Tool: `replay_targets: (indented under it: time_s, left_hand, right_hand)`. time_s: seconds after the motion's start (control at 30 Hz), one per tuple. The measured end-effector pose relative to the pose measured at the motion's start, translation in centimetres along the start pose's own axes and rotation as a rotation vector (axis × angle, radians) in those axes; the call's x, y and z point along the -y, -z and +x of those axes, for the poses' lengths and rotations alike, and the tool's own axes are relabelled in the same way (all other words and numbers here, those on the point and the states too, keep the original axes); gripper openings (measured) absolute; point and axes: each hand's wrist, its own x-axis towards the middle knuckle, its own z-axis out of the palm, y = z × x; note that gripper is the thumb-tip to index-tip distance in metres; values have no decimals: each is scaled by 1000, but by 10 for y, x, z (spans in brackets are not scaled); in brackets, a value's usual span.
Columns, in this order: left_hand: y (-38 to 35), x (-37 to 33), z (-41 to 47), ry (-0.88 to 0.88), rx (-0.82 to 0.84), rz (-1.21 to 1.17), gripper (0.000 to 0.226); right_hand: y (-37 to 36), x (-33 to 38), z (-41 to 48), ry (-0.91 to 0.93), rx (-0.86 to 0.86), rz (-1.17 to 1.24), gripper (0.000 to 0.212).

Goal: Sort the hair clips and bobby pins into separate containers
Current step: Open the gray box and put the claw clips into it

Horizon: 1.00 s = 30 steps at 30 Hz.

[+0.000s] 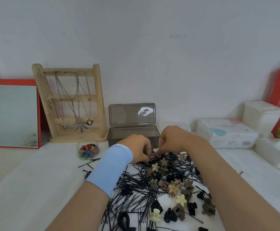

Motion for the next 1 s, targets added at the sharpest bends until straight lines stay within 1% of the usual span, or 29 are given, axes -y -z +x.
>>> replay_targets:
  time_s: [0.03, 0.1, 0.13, 0.2, 0.23, 0.27, 0.37, 0.4, 0.43, 0.47, 0.53, 0.57, 0.63, 0.7, 0.77, 0.83, 0.87, 0.93, 1.0]
  left_hand:
    - [0, 2, 0, 7, 9, -8, 13]
    - [3, 4, 0, 6, 18, -32, 15]
    - [6, 6, -1, -2, 16, -55, 15]
    - [15, 10, -5, -12, 2, -154, 18]
    - [20, 13, -7, -11, -24, -215, 20]
    - [24, 15, -9, -10, -84, -261, 20]
    - [27, 25, -8, 44, -414, -282, 10]
    - [26, 27, -6, 72, -487, -277, 10]
    - [23, 31, -5, 86, -509, -270, 11]
    - [20, 33, -4, 90, -485, -247, 16]
    - [13, 38, -2, 94, -371, -161, 35]
    - [10, 40, -2, 102, -330, -127, 41]
    - [7, 40, -1, 116, -322, -85, 46]
    - [10, 36, 0, 64, -382, -53, 40]
    - [16, 28, -2, -10, -409, -71, 23]
    - [21, 16, -5, -32, -314, -175, 10]
    - [20, 10, -6, -37, -237, -207, 9]
    - [13, -1, -6, -57, -85, -176, 20]
    - [2, -7, -3, -78, 23, -94, 32]
  right_hand:
    - [1, 0, 0, -2, 29, 14, 15]
    - [2, -1, -1, -2, 74, 29, 24]
    - [4, -1, -2, 0, 91, 35, 25]
    - [10, 2, -6, 8, 114, 73, 20]
    - [12, 4, -7, 13, 114, 90, 21]
    - [13, 7, -8, 25, 107, 88, 23]
    - [6, 14, -8, 49, 94, 38, 23]
    - [2, 15, -7, 61, 95, 23, 23]
    - [-2, 16, -6, 69, 97, 7, 23]
    - [-5, 16, -5, 73, 90, -4, 24]
    - [-8, 15, -3, 68, 65, -13, 26]
    - [-8, 14, -3, 65, 59, -18, 25]
    - [-4, 13, -5, 76, 63, -5, 22]
    - [6, 10, -8, 95, 64, 83, 18]
    - [16, 6, -7, 93, 10, 209, 16]
    - [19, 1, -2, 81, -146, 294, 17]
    - [17, 0, 2, 70, -247, 319, 19]
    - [8, 3, 7, 60, -394, 324, 22]
    - [0, 7, 11, 78, -404, 333, 31]
